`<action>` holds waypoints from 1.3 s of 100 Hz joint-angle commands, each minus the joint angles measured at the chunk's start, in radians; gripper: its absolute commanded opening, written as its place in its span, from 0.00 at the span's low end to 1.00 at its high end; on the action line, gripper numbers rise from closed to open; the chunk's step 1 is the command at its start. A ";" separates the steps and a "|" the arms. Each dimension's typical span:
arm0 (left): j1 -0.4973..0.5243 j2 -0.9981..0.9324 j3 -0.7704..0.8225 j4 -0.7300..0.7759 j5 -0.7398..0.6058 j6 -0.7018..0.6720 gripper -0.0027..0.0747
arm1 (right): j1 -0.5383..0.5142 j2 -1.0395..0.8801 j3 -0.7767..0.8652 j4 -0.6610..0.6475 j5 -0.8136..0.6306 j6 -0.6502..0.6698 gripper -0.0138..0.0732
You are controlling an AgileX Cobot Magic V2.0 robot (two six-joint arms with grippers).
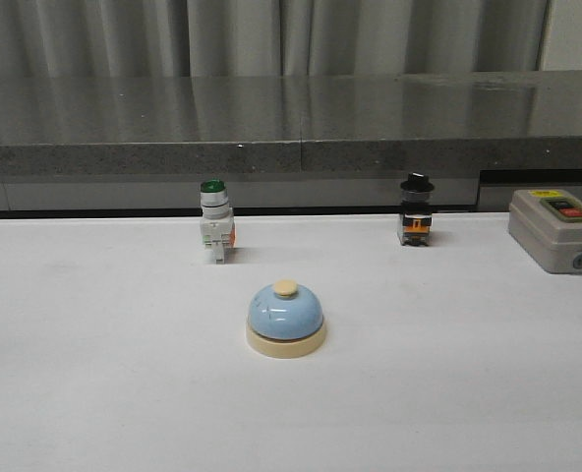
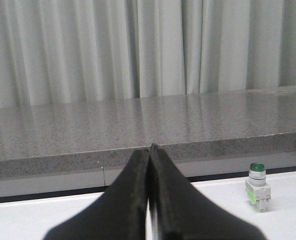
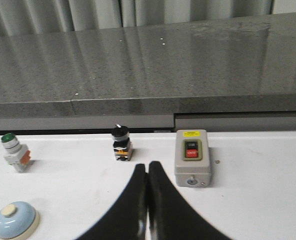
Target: Place and press bell with both arms
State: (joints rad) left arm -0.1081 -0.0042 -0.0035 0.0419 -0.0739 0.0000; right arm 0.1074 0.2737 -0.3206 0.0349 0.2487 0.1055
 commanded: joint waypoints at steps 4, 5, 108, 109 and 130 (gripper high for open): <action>0.002 -0.032 0.055 -0.001 -0.077 -0.011 0.01 | -0.046 -0.070 0.036 -0.006 -0.107 -0.007 0.09; 0.002 -0.032 0.055 -0.001 -0.077 -0.011 0.01 | -0.049 -0.076 0.044 -0.006 -0.110 -0.007 0.09; 0.002 -0.032 0.055 -0.001 -0.076 -0.011 0.01 | -0.056 -0.300 0.329 -0.006 -0.314 0.020 0.09; 0.002 -0.032 0.055 -0.001 -0.076 -0.011 0.01 | -0.056 -0.300 0.329 -0.006 -0.314 0.020 0.09; 0.002 -0.032 0.055 -0.001 -0.076 -0.011 0.01 | -0.056 -0.300 0.329 -0.006 -0.314 0.020 0.09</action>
State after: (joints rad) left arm -0.1081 -0.0042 -0.0035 0.0419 -0.0736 0.0000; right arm 0.0554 -0.0106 0.0288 0.0349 0.0236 0.1239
